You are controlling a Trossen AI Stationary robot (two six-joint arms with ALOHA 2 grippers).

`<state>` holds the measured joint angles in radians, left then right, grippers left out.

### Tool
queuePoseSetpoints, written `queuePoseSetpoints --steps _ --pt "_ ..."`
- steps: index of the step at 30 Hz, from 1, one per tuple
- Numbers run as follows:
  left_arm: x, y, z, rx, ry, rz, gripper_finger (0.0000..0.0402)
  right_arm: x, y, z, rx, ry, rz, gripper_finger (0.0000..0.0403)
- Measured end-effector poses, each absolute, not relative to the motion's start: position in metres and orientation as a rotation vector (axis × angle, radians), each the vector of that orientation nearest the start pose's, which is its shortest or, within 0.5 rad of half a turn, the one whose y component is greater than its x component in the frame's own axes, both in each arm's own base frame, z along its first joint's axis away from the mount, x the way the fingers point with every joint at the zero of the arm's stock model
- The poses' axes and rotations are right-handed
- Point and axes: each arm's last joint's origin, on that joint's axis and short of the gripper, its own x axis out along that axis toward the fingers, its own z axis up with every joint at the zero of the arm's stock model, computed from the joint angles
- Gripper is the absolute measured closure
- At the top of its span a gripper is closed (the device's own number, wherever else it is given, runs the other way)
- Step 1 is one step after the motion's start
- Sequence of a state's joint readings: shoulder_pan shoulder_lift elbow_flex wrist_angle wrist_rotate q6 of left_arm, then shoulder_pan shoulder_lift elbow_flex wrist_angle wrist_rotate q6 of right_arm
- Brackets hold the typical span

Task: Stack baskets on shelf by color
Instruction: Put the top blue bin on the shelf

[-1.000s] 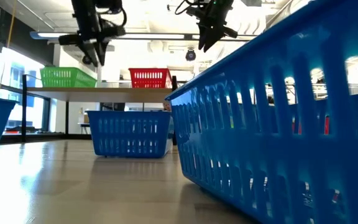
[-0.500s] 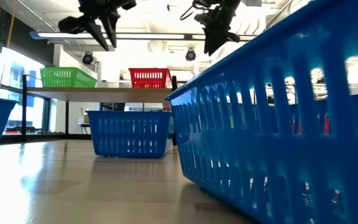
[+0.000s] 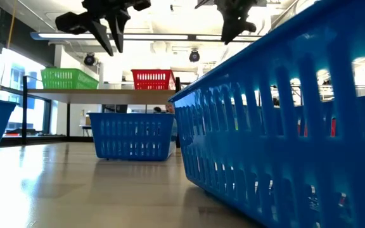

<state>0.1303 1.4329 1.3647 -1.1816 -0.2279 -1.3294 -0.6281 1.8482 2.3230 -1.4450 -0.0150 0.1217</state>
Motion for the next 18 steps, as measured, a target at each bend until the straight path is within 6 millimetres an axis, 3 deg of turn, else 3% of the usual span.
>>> queuePoseSetpoints --steps 9,18 --pt "0.285 0.020 0.288 -1.065 0.944 1.109 0.0314 0.245 -0.178 0.468 0.364 0.858 -0.627 0.0327" --pt "0.307 0.002 0.258 -1.081 1.016 1.158 0.0314 0.232 -0.169 0.479 0.342 0.829 -0.627 0.0327"
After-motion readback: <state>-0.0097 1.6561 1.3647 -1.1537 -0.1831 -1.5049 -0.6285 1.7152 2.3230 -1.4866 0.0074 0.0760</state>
